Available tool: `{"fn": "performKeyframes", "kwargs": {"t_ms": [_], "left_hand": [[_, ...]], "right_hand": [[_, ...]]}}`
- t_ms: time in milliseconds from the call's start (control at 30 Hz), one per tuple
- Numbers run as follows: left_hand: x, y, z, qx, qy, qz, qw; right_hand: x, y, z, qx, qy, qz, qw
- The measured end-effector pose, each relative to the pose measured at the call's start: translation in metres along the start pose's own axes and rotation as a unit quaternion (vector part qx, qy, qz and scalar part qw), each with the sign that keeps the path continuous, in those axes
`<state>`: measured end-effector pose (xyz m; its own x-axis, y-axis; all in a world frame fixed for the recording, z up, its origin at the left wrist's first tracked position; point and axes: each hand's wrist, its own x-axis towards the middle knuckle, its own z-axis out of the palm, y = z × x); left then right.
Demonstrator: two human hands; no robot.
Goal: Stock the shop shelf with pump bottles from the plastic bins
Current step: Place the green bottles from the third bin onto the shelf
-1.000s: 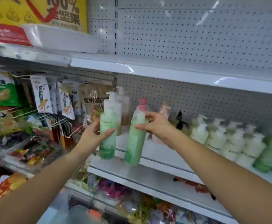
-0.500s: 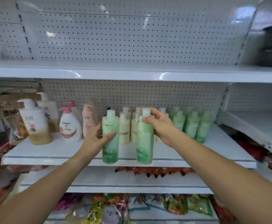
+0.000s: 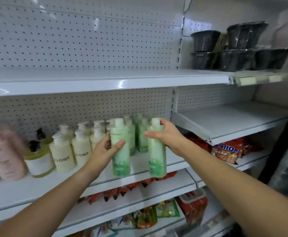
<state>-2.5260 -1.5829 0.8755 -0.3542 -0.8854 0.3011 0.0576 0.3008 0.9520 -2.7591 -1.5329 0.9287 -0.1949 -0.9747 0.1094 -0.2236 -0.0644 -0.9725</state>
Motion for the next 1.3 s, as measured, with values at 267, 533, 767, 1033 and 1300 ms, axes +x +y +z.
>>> {"fn": "performKeyframes", "kwargs": {"t_ms": [267,533,767,1033,1300], "left_hand": [[0.050,-0.015,0.040,-0.038,-0.040,0.003,0.998],[0.067,-0.015,0.071,-0.034,-0.074,0.008,0.997],[0.072,-0.013,0.101,-0.027,-0.060,0.000,0.998],[0.075,-0.016,0.151,0.005,0.029,-0.016,0.999],[0.072,-0.017,0.169,0.033,0.066,-0.032,0.997]], "right_hand": [[0.012,0.010,-0.049,-0.022,0.028,0.026,0.999],[0.019,0.023,-0.096,0.016,0.050,0.013,0.999],[0.040,0.041,-0.134,0.003,0.026,-0.029,0.999],[0.090,0.062,-0.182,-0.022,-0.044,-0.050,0.998],[0.137,0.073,-0.184,-0.117,-0.120,-0.081,0.982]]}}
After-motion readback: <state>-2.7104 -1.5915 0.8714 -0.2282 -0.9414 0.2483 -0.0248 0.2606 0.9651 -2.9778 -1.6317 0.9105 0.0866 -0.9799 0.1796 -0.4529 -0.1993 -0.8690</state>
